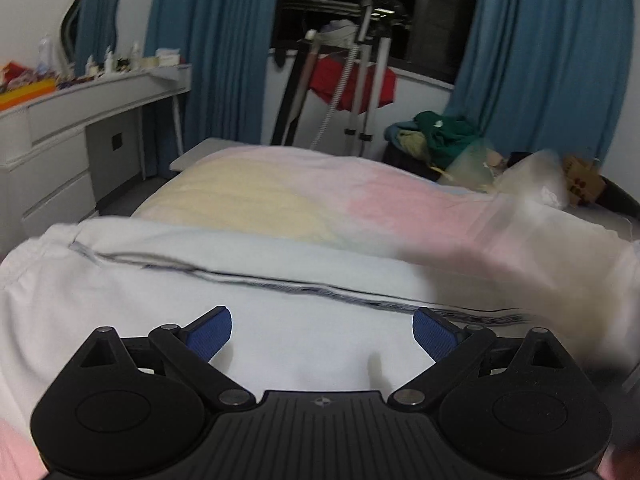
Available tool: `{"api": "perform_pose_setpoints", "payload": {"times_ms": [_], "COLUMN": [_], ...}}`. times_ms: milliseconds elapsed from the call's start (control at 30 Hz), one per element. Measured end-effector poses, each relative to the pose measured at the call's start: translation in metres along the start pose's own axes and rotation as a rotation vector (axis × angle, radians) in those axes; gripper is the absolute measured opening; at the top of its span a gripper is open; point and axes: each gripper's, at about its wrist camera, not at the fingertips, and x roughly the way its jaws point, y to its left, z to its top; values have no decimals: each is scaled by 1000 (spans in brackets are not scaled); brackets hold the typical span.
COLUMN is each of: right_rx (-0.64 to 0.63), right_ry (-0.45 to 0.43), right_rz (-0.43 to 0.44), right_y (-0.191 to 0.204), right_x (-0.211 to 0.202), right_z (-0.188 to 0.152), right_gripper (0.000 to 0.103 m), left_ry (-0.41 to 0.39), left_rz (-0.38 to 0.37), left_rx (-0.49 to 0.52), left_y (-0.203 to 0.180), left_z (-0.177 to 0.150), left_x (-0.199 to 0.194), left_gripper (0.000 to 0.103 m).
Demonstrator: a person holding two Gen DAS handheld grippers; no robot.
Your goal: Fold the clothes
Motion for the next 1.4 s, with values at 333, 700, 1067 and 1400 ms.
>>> {"api": "perform_pose_setpoints", "payload": {"times_ms": [333,700,1067,1400], "right_rx": [-46,-23,224,29], "right_ry": [18,151,69,111], "right_rz": [102,391,479,458], "right_y": [28,25,-34,5], "right_x": [-6,-26,-57,-48], "right_z": [-15,-6,11,-3], "right_gripper": [9,64,69,11], "left_ry": [-35,-31,-23,2], "left_rz": [-56,-146,-202,-248], "left_rx": [-71,-169,-187,-197], "left_y": [7,13,7,4], "left_z": [4,-7,-14,-22], "left_x": [-11,-5,-14,-4], "left_gripper": [98,98,98,98]}}
